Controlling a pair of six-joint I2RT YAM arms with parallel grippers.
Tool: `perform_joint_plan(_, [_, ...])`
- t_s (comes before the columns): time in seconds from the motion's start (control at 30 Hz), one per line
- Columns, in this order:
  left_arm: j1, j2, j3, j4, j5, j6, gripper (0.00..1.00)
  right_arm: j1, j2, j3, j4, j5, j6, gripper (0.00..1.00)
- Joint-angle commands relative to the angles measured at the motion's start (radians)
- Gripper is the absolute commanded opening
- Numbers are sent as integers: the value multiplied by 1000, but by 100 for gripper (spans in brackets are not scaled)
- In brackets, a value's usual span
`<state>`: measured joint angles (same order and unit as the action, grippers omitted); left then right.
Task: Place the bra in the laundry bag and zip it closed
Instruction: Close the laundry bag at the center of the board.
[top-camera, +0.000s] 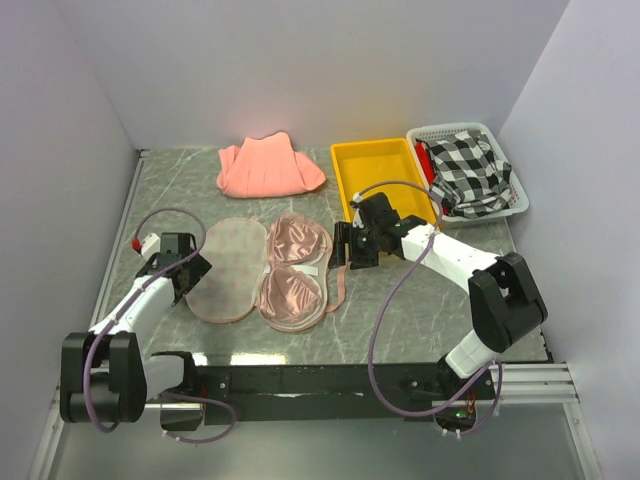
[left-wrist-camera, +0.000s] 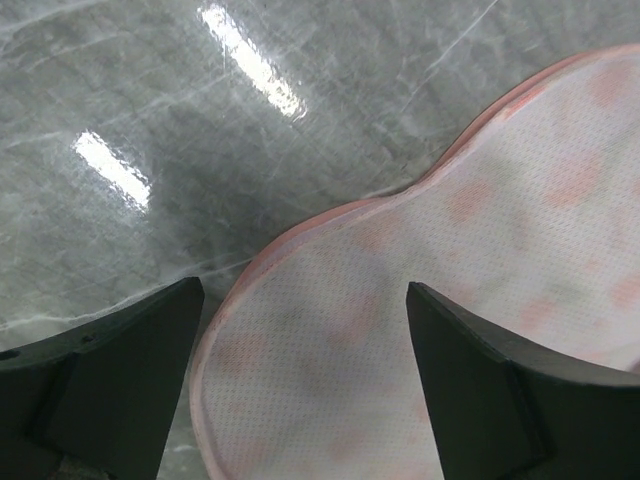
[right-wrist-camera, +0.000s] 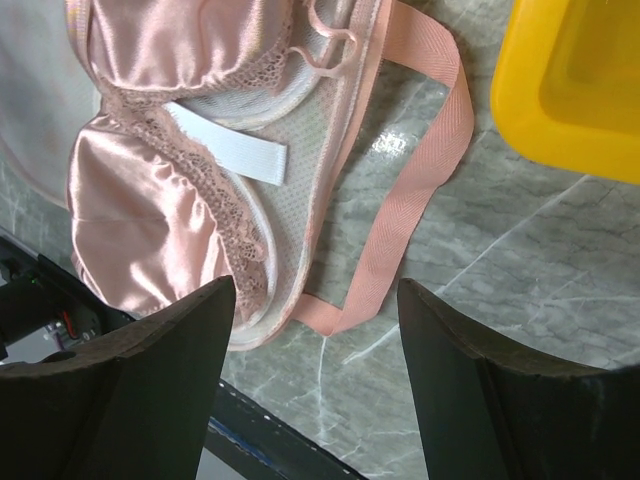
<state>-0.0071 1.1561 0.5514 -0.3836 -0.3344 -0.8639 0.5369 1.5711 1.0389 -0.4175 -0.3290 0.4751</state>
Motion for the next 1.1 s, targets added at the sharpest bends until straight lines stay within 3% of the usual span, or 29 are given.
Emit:
perform_joint_plan(0.0, [4,20,-16,25,31,-17,87,5,30,-5,23,8,8,73])
perform_joint_plan(0.37, [4,48,-21,25,44,-26,55,5,55,-5,31,11,7,73])
perform_joint_plan(0.63, [4,19,-31,19,34,-43,57,5,58,-5,33,11,11,73])
perform_joint_plan(1.07, [4,-13,-51,-14,23,-103,38,0,115,-5,45,67,54,71])
